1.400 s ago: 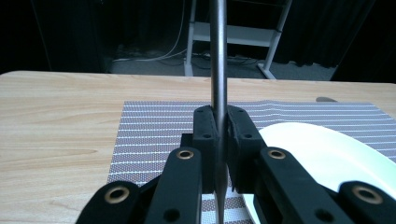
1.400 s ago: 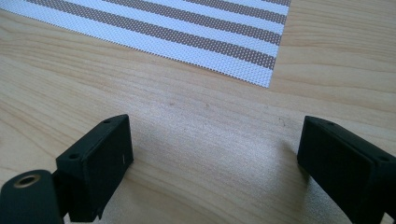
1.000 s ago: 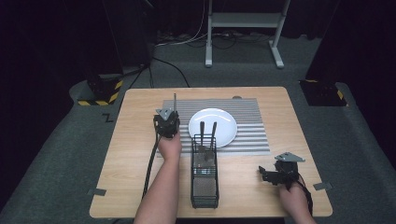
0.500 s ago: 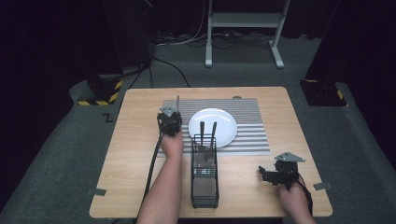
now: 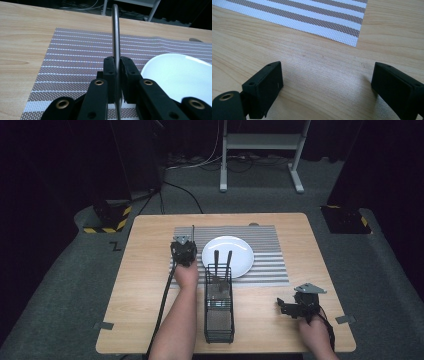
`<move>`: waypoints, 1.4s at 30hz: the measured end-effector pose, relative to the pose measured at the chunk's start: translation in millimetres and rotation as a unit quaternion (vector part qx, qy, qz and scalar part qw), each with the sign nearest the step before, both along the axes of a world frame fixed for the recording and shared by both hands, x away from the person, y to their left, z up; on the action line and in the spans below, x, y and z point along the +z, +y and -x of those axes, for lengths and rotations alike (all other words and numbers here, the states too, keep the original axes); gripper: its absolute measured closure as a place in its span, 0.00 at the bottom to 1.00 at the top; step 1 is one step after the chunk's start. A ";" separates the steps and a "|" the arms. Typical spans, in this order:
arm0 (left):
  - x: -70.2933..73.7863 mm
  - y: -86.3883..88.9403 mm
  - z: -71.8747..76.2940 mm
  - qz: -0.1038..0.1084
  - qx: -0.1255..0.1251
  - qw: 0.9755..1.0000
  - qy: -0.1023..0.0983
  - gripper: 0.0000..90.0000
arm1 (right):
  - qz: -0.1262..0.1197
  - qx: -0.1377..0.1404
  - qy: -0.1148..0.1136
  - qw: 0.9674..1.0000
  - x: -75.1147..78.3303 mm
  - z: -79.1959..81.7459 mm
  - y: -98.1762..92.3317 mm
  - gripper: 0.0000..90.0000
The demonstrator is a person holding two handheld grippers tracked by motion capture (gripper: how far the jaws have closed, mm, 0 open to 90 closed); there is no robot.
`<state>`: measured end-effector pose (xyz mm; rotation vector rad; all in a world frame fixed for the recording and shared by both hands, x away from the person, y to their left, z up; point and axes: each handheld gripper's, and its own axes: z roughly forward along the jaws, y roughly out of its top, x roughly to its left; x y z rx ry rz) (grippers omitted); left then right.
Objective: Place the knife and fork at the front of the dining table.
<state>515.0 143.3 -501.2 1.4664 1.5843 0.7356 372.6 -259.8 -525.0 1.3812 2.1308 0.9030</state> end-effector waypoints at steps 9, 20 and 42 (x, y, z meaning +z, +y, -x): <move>0.1 -0.3 1.2 0.002 0.001 1.000 0.006 0.92 | 0.000 0.002 0.000 1.000 0.0 -0.4 0.4 0.11; -6.7 3.9 -5.1 0.004 0.008 1.000 0.025 0.92 | 0.000 0.002 0.000 1.000 -0.1 -0.3 0.4 0.11; -0.1 17.0 1.3 -0.030 0.019 0.999 0.023 0.87 | 0.000 0.004 0.000 1.000 -0.1 0.0 0.4 0.11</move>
